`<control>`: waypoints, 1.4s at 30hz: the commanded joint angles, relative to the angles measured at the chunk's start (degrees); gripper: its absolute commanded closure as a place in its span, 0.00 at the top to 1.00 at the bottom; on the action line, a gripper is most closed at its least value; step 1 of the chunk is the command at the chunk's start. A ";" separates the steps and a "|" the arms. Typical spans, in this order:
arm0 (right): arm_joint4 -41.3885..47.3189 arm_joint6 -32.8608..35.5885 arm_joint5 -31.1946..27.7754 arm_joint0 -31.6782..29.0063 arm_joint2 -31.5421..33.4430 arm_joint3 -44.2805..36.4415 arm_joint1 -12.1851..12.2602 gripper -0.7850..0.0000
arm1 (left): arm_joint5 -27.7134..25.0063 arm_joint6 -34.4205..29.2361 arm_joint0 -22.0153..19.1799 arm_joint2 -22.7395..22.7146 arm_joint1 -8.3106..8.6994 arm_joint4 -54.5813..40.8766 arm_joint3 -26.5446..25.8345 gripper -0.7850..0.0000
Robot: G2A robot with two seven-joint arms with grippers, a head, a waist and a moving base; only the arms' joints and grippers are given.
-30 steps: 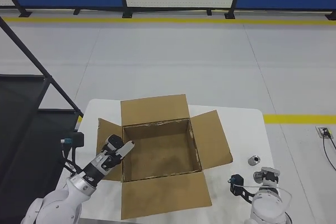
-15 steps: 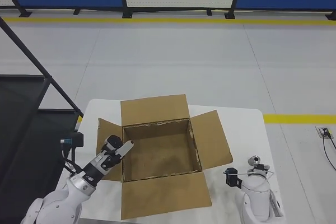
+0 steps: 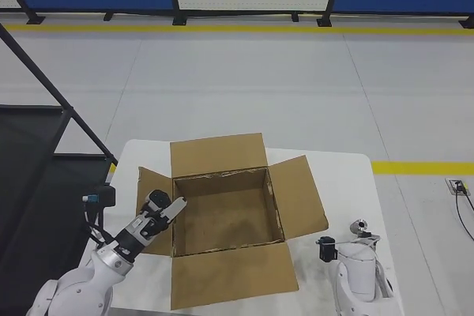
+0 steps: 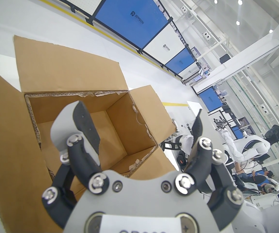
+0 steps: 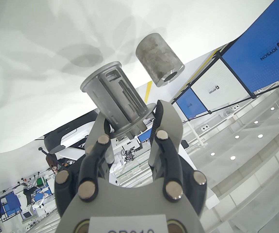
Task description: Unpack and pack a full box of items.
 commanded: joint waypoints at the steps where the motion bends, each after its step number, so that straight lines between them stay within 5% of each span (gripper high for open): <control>1: -0.16 0.01 0.01 0.21 0.34 0.35 -0.40 0.37 | 0.18 0.04 0.08 -0.08 0.02 -0.07 -0.08 1.00; 12: -1.10 0.00 0.01 0.24 1.05 0.94 -1.77 0.51 | 0.25 0.09 0.36 -0.43 0.14 -0.27 -0.43 1.00; 15: -1.26 0.00 0.01 0.00 1.13 0.92 -2.00 0.76 | 0.34 0.00 0.38 -0.35 0.17 -0.18 -0.61 1.00; 24: -1.20 0.00 0.01 -0.65 1.25 -0.17 -2.39 1.00 | 0.34 0.31 0.63 -0.20 0.24 0.11 -0.73 1.00; 35: 7.25 -7.50 0.62 -16.31 5.10 -28.78 -2.25 1.00 | -0.09 0.96 1.59 -0.94 0.34 -0.05 -1.45 1.00; 42: 20.78 -13.79 11.32 -23.34 7.16 -39.19 -2.92 1.00 | -0.59 0.95 1.10 0.14 0.33 0.08 -0.94 1.00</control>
